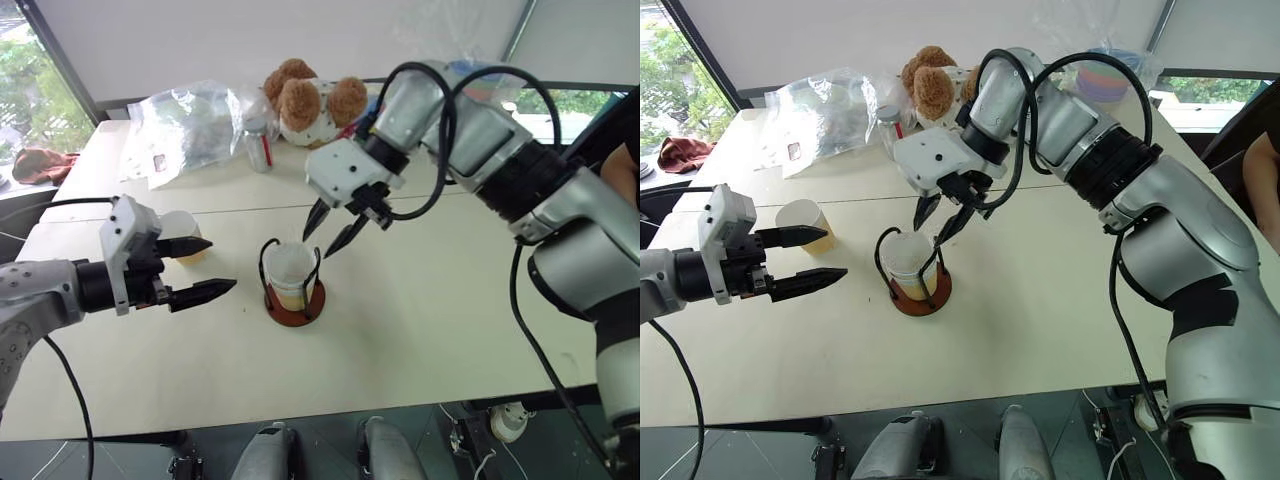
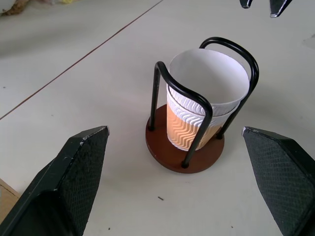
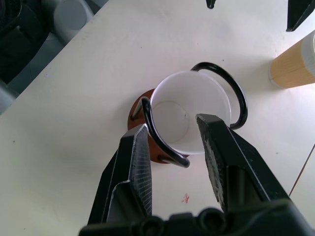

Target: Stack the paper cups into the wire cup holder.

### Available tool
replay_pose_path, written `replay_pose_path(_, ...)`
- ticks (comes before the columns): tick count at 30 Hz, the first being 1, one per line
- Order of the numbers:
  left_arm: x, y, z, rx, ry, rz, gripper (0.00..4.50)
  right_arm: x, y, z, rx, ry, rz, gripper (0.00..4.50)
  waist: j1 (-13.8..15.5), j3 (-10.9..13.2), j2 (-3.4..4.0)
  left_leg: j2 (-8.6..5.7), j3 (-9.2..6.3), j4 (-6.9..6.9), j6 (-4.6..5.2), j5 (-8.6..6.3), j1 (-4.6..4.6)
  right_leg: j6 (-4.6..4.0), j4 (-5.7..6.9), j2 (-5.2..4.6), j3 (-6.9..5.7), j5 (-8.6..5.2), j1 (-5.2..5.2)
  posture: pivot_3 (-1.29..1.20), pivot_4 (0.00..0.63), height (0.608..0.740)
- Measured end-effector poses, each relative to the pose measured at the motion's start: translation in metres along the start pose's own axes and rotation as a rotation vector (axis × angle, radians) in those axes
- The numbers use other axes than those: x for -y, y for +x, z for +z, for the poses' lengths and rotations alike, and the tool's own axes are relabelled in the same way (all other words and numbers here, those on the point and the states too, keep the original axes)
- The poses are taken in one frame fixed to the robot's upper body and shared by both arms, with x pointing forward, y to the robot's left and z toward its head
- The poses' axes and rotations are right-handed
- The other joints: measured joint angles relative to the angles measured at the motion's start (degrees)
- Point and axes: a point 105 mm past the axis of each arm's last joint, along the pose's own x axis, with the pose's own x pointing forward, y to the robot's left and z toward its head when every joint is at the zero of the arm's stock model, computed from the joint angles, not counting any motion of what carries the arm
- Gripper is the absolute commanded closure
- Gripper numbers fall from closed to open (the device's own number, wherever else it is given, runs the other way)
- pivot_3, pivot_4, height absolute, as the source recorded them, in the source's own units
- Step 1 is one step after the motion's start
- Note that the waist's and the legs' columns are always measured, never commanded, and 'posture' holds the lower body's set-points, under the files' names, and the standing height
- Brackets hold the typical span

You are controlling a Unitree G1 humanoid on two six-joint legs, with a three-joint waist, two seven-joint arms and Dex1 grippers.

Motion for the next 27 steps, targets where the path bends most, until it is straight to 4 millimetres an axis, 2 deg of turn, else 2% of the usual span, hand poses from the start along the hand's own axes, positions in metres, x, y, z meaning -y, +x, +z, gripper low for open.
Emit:
replay_pose_path(4, -0.001, 0.0, 0.0, 0.0, 0.002, 0.005, 0.0, 0.005, -0.009, 0.007, 0.054, 0.034, -0.053, 2.69, 0.05, 0.0, 0.0, 0.0, -0.01, 0.0, -0.01, 0.0, 0.0, 0.0, 0.0, 0.0, 0.0, 0.0, 0.01, 0.0, 0.15, 0.74)
replay_pose_path(6, -0.004, -0.001, 0.001, 0.0, 0.027, 0.027, 0.0, 0.01, -0.024, 0.013, 0.145, 0.098, -0.131, 2.69, 0.18, 0.0, -0.01, 0.0, -0.04, -0.01, 0.0, 0.0, -0.01, 0.0, -0.02, 0.0, -0.01, 0.0, 0.02, 0.0, 0.15, 0.74)
replay_pose_path(8, -0.018, -0.009, 0.001, -0.024, 0.079, 0.094, 0.0, 0.007, -0.05, 0.012, 0.267, 0.218, -0.245, 2.69, 0.49, -0.03, -0.08, -0.02, -0.11, -0.01, 0.02, -0.01, -0.01, -0.01, -0.05, -0.03, -0.04, 0.0, 0.1, 0.0, 0.15, 0.74)
replay_pose_path(10, -0.043, -0.025, 0.001, -0.071, 0.151, 0.201, 0.0, -0.005, -0.074, 0.005, 0.408, 0.365, -0.365, 2.69, 0.67, -0.06, -0.13, -0.06, -0.16, -0.01, 0.13, -0.08, -0.01, -0.02, -0.1, -0.05, -0.06, -0.01, 0.17, 0.0, 0.15, 0.74)
replay_pose_path(12, -0.062, -0.038, 0.002, -0.101, 0.195, 0.262, 0.0, -0.019, -0.084, -0.008, 0.492, 0.492, -0.461, 2.69, 0.65, -0.07, -0.13, -0.08, -0.14, -0.02, 0.26, -0.15, -0.01, -0.02, -0.1, -0.19, -0.05, -0.01, 0.16, 0.0, 0.15, 0.74)
replay_pose_path(14, -0.077, -0.047, 0.005, -0.126, 0.243, 0.275, 0.0, -0.033, -0.081, -0.024, 0.55, 0.627, -0.545, 2.69, 0.44, -0.05, -0.1, -0.08, -0.07, -0.03, 0.28, -0.16, -0.01, -0.01, -0.09, -0.23, -0.05, -0.01, 0.12, 0.0, 0.15, 0.74)
replay_pose_path(17, -0.09, -0.049, 0.004, -0.179, 0.335, 0.262, 0.0, -0.046, -0.068, -0.036, 0.558, 0.741, -0.609, 2.69, 0.1, -0.02, -0.03, -0.07, 0.07, -0.07, 0.28, -0.16, -0.01, 0.0, -0.02, -0.24, -0.01, 0.0, -0.01, 0.0, 0.15, 0.74)
replay_pose_path(19, -0.1, -0.046, -0.002, -0.224, 0.388, 0.238, 0.0, -0.055, -0.062, -0.039, 0.554, 0.786, -0.654, 2.69, 0.23, -0.03, -0.04, -0.04, 0.07, -0.08, 0.28, -0.15, -0.02, 0.0, -0.01, -0.2, -0.08, 0.0, -0.01, 0.0, 0.15, 0.74)
replay_pose_path(23, -0.117, -0.028, -0.017, -0.313, 0.441, 0.131, 0.0, -0.079, -0.046, -0.054, 0.569, 0.935, -0.741, 2.69, 0.88, -0.03, -0.08, -0.1, 0.14, 0.13, 0.44, -0.21, -0.09, 0.02, 0.0, -0.12, -0.15, 0.01, 0.09, 0.0, 0.15, 0.74)
replay_pose_path(27, -0.126, -0.02, -0.02, -0.351, 0.458, 0.073, 0.0, -0.084, -0.052, -0.05, 0.568, 0.951, -0.795, 2.69, 0.45, -0.03, -0.16, -0.1, 0.25, 0.22, 0.59, -0.28, -0.1, 0.04, 0.04, -0.12, -0.13, 0.02, 0.12, 0.0, 0.15, 0.74)
